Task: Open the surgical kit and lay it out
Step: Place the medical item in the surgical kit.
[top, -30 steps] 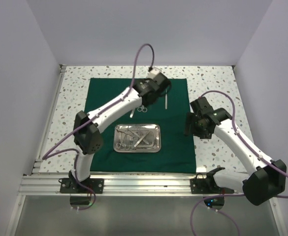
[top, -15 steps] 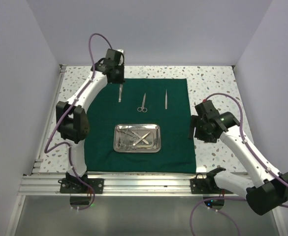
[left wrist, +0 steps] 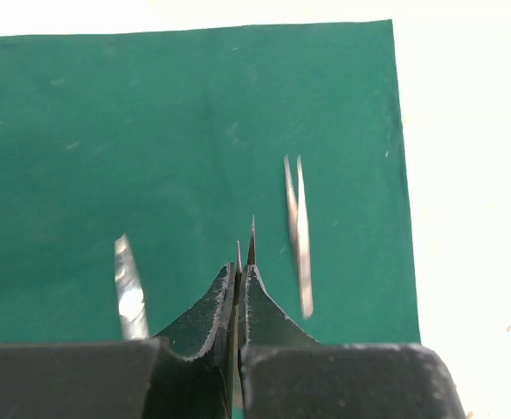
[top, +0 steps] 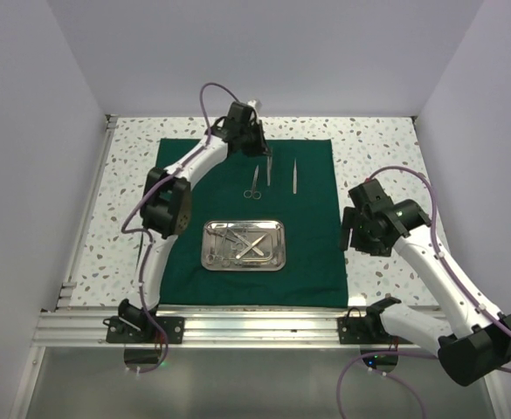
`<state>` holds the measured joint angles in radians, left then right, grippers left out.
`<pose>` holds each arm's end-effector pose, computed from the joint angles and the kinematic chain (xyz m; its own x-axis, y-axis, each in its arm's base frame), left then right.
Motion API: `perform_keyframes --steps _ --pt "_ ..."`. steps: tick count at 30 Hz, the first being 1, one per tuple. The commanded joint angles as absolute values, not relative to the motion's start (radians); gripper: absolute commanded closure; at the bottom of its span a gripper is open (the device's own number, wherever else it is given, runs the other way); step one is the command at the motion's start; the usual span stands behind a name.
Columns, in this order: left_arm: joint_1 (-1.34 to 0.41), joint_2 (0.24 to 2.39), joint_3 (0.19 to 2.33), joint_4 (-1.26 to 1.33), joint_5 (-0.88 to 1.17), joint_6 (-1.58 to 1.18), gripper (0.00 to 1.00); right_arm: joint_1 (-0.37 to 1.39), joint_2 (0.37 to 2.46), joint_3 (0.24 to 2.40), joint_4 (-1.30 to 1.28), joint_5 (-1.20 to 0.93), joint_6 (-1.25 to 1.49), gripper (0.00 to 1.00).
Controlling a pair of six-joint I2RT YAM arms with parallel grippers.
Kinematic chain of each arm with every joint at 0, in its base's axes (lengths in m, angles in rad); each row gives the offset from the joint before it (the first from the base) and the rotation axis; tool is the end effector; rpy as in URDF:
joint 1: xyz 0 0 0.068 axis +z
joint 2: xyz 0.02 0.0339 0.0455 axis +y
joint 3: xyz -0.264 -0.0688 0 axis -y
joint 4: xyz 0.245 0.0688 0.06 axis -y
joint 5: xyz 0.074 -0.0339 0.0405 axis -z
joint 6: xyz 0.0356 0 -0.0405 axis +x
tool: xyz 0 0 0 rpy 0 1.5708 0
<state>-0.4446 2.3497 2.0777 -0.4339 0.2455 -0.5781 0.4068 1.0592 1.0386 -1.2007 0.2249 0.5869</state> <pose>0.4839 -0.2401 0.2230 -0.8097 -0.2014 -0.5512 0.1692 0.8192 -0.5479 0.1631 0.0616 0.2965 -0.8932 0.2030 -0.4012 0.2151 0.9765 0.0152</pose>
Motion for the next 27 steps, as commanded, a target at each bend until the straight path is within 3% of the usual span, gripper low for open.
perform_keyframes --steps 1,8,9,13,14,15,16,23,27 --pt "-0.48 2.417 2.21 -0.333 0.253 -0.666 1.0 0.41 1.026 1.065 -1.246 0.261 0.591 0.27" --pt "-0.526 2.511 2.273 -0.282 0.233 -0.742 1.0 0.41 1.025 1.074 -1.258 0.27 0.581 0.27" --pt "-0.532 2.523 2.276 -0.282 0.235 -0.756 0.96 0.41 1.026 1.077 -1.259 0.271 0.58 0.27" --pt "-0.54 2.53 2.276 -0.285 0.244 -0.776 0.47 0.41 1.032 1.077 -1.255 0.279 0.58 0.26" --pt "-0.54 2.52 2.276 -0.293 0.241 -0.77 0.37 0.41 1.035 1.075 -1.25 0.278 0.58 0.26" --pt "-0.54 2.511 2.273 -0.296 0.239 -0.769 0.37 0.41 1.04 1.075 -1.25 0.275 0.58 0.26" --pt "-0.54 2.502 2.272 -0.299 0.241 -0.764 0.28 0.41 1.04 1.074 -1.246 0.275 0.58 0.27" --pt "-0.535 2.327 2.235 -0.425 0.192 -0.623 0.3 0.411 1.045 1.068 -1.213 0.258 0.598 0.26" --pt "-0.546 2.15 2.017 -0.532 0.146 -0.416 0.35 0.41 1.04 1.062 -1.2 0.256 0.606 0.26"
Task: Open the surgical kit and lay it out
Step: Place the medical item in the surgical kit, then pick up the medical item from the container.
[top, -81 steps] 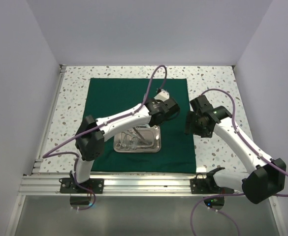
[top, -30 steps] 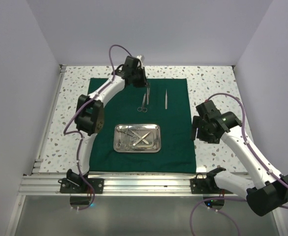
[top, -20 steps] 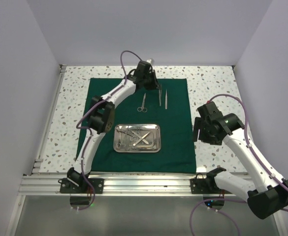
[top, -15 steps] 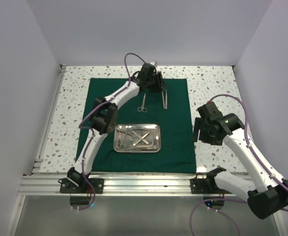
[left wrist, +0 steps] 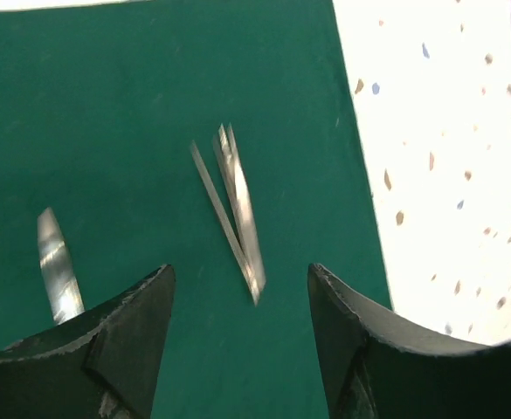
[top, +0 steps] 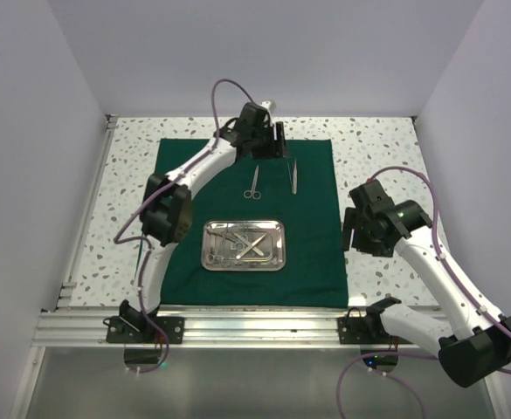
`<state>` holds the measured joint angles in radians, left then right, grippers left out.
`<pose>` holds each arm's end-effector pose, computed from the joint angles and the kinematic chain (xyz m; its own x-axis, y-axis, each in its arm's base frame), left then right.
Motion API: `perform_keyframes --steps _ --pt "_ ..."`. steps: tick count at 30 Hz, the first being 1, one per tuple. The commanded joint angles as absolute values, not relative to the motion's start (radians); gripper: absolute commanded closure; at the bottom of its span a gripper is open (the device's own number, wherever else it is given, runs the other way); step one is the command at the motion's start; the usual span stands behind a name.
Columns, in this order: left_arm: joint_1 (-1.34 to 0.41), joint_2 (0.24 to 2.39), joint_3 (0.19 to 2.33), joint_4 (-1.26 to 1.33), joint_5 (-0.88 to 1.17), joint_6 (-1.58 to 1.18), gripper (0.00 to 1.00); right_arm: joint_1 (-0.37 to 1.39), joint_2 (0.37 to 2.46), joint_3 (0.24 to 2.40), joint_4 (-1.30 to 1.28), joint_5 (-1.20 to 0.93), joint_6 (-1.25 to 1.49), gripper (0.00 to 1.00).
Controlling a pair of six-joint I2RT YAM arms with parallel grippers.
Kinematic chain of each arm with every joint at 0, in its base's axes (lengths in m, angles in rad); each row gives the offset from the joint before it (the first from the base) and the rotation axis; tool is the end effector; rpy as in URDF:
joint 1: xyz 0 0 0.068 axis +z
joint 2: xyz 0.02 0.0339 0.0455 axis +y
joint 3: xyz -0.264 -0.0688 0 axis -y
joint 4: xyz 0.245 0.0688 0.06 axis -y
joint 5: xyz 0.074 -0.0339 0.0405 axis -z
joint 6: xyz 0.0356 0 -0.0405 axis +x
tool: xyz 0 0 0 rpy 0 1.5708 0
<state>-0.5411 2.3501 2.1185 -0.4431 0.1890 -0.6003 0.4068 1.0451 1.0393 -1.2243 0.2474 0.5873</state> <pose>0.4619 -0.2853 0.2354 -0.7986 -0.1674 -0.5781 0.2188 0.8141 -0.5380 0.1588 0.0589 0.2982 -0.8915 0.2009 -0.4060 0.2229 0.9748 -0.0070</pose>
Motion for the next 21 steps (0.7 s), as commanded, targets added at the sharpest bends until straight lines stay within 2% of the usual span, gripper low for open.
perform_keyframes --steps 1,6,9,13,21 --pt "-0.554 2.119 1.964 -0.551 0.128 -0.378 0.35 0.41 1.039 1.058 -1.197 0.252 0.609 0.26" --pt "-0.621 1.912 1.566 -0.598 0.003 -0.227 0.35 0.411 1.043 1.042 -1.167 0.235 0.618 0.26" --pt "-0.644 1.82 1.404 -0.592 -0.049 -0.215 0.38 0.411 1.055 1.042 -1.152 0.229 0.624 0.27" --pt "-0.669 1.735 1.296 -0.592 -0.057 -0.212 0.39 0.411 1.066 1.045 -1.137 0.215 0.629 0.27" --pt "-0.744 1.674 1.236 -0.586 -0.046 -0.215 0.39 0.41 1.071 1.042 -1.131 0.209 0.629 0.27"
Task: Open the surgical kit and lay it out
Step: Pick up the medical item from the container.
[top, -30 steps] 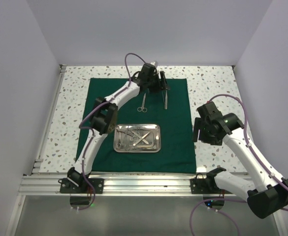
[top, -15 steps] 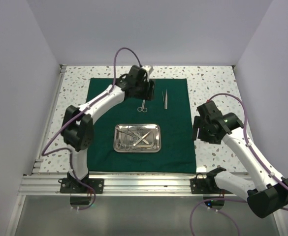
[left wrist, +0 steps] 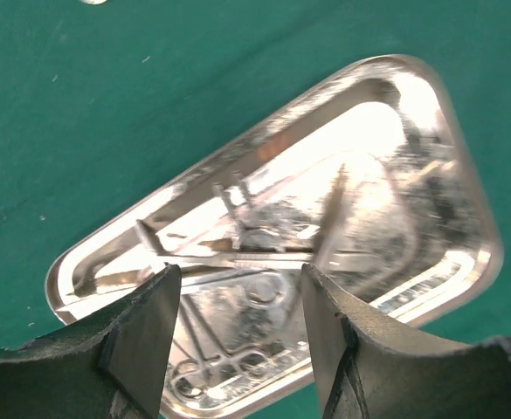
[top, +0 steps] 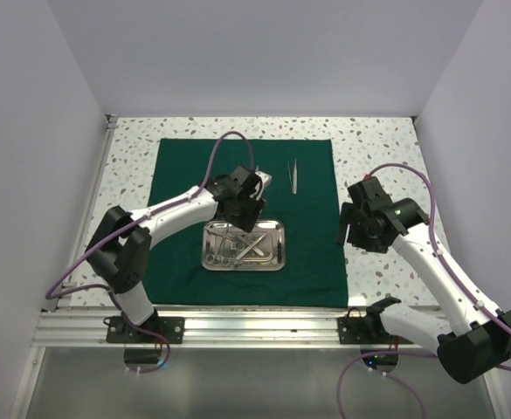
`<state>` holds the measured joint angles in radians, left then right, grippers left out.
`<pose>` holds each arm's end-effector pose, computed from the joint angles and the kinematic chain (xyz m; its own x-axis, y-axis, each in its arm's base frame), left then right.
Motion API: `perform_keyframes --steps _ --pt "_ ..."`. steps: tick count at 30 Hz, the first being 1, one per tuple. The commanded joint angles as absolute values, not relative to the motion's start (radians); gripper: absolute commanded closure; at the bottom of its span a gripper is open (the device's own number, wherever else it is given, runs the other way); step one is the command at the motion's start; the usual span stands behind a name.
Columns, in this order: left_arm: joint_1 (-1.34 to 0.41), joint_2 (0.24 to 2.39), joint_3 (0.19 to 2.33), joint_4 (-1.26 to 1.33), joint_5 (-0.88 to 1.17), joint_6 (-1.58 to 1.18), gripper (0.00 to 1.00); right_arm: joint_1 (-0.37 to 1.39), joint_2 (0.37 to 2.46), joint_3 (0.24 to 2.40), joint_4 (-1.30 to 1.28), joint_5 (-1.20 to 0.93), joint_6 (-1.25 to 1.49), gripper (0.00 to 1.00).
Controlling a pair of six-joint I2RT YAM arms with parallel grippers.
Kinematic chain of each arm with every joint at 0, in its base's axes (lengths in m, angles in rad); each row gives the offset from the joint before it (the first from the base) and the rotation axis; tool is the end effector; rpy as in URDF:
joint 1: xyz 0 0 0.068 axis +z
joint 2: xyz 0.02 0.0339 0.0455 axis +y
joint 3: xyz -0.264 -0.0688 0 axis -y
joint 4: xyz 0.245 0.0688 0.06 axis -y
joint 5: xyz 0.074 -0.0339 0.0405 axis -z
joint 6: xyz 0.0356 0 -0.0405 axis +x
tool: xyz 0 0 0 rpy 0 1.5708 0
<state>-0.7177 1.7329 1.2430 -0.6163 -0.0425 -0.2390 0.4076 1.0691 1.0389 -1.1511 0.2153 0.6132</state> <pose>0.2693 -0.2331 0.2137 -0.8065 0.3901 -0.4443 0.4650 0.8826 -0.0692 0.1692 0.0648 0.2969 -0.8746 0.2347 -0.4243 0.2330 0.9708 0.0569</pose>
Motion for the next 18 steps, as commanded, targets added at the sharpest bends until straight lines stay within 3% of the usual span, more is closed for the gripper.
perform_keyframes --steps 1,18 --pt "-0.752 1.674 1.238 -0.584 -0.04 -0.218 0.39 0.411 1.069 1.042 -1.134 0.209 0.629 0.27" --pt "-0.851 1.801 1.265 -0.572 -0.069 -0.259 0.44 0.41 0.985 1.0 -1.186 0.227 0.657 0.27"
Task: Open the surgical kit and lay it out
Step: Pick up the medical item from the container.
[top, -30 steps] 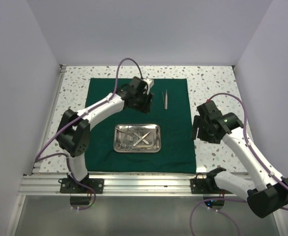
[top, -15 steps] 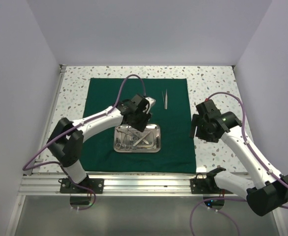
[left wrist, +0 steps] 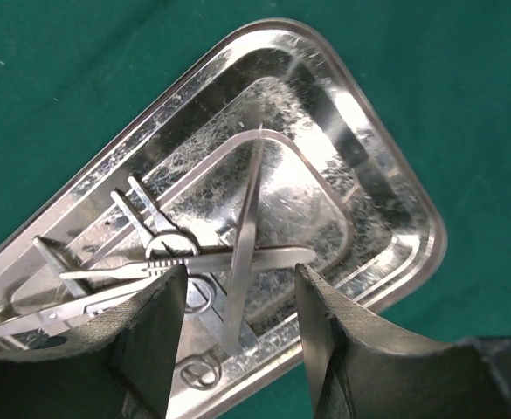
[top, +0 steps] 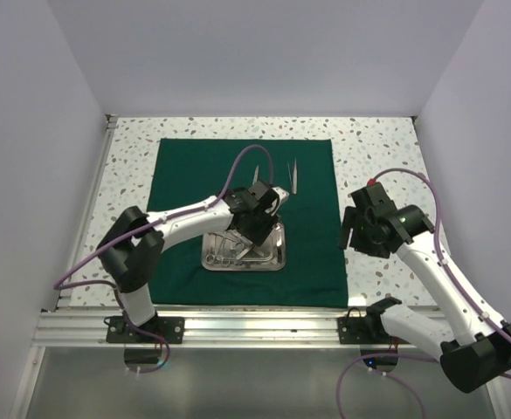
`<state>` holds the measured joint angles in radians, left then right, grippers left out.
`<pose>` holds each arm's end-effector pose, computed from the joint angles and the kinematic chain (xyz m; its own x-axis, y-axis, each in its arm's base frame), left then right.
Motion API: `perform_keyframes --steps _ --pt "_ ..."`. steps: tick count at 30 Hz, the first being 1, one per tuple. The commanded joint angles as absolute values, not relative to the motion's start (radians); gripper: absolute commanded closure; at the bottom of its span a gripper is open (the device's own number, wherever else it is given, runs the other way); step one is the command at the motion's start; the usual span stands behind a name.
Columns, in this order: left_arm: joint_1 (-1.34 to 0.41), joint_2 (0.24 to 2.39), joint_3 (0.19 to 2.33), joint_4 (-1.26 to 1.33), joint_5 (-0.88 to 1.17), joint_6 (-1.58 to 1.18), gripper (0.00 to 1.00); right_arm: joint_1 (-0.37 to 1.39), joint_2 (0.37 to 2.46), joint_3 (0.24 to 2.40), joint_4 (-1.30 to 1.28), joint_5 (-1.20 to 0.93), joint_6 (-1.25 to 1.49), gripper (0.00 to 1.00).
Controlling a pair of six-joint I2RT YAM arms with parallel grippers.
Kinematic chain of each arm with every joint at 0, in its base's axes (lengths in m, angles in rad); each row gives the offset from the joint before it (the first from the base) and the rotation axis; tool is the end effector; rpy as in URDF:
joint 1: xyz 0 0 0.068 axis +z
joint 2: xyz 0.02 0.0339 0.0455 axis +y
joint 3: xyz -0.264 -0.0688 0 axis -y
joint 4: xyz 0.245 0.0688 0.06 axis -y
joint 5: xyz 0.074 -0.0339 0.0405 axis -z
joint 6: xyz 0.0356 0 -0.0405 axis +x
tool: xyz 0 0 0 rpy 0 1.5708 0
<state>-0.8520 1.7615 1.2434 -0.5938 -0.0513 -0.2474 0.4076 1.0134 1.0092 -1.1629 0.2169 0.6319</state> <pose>0.2392 -0.2706 0.2053 -0.7528 0.4890 -0.4407 0.5697 0.8194 -0.0639 0.1576 0.0597 0.2965 -0.8641 0.2552 -0.4339 0.2490 0.9658 0.0723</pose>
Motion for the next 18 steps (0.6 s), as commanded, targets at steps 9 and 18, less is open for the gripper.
perform_keyframes --steps 9,18 --pt "-0.851 1.894 1.321 -0.578 -0.052 -0.258 0.59 0.41 0.959 0.983 -1.204 0.229 0.67 0.27" --pt "-0.851 1.934 1.495 -0.656 -0.04 -0.262 1.0 0.411 0.93 0.954 -1.206 0.23 0.684 0.27"
